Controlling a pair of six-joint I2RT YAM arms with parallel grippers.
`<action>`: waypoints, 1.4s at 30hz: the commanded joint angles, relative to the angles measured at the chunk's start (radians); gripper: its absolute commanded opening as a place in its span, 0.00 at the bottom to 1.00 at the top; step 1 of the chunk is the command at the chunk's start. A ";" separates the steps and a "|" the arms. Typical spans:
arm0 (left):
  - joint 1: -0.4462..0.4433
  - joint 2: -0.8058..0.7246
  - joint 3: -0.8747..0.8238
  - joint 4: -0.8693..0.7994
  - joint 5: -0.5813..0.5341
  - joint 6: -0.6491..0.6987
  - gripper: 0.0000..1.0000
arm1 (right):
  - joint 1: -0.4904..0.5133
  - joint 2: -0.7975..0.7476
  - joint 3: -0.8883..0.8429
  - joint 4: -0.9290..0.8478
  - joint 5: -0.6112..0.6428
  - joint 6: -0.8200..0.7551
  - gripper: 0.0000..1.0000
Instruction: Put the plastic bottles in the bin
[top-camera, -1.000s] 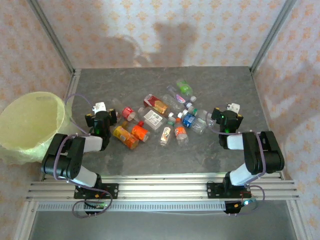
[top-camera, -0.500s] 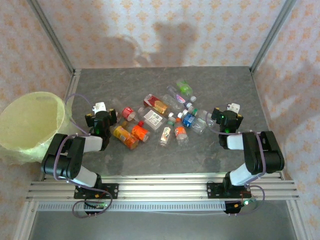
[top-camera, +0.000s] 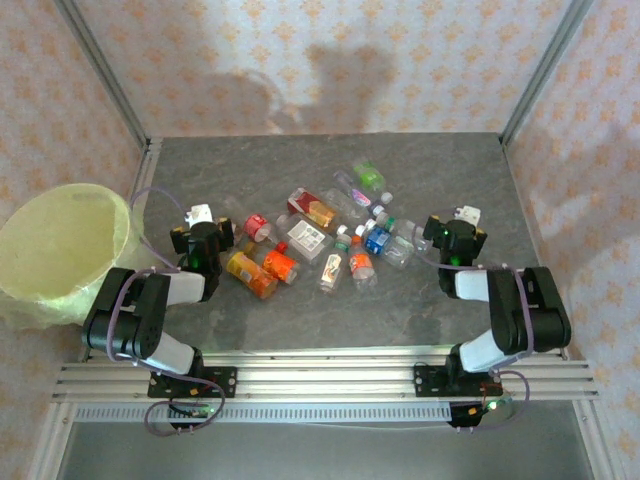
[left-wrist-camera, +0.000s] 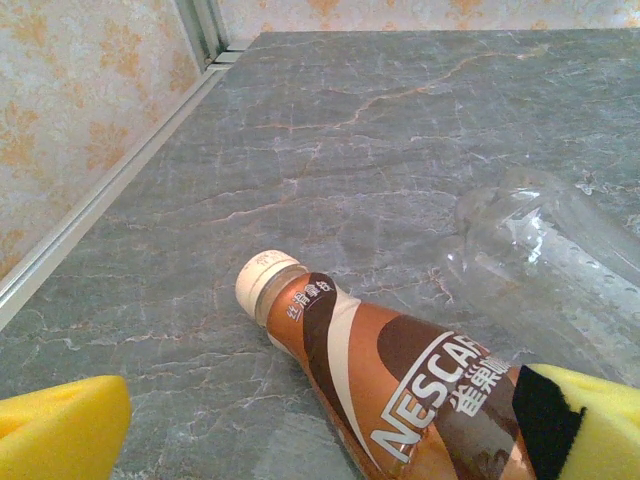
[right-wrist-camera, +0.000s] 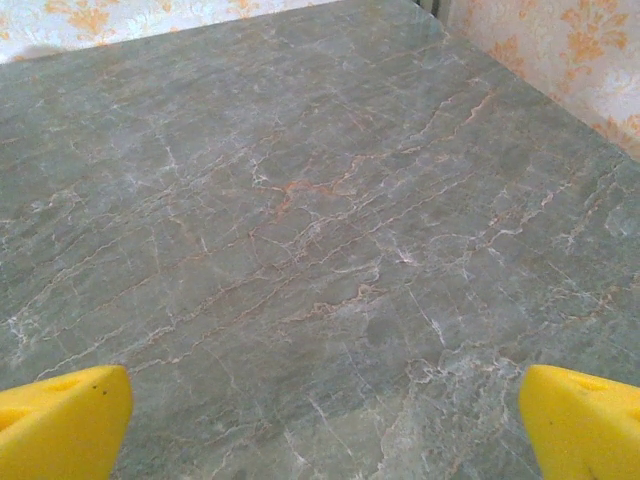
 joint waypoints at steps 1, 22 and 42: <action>-0.004 -0.029 0.020 -0.011 -0.008 -0.006 1.00 | 0.002 -0.109 0.072 -0.160 0.029 -0.001 0.99; -0.160 -0.225 0.451 -0.809 -0.112 -0.346 1.00 | -0.001 -0.031 0.438 -0.859 -0.555 -0.506 0.99; -0.225 -0.200 0.609 -1.079 0.065 -0.700 1.00 | -0.036 0.183 0.597 -1.102 -0.480 -0.692 0.95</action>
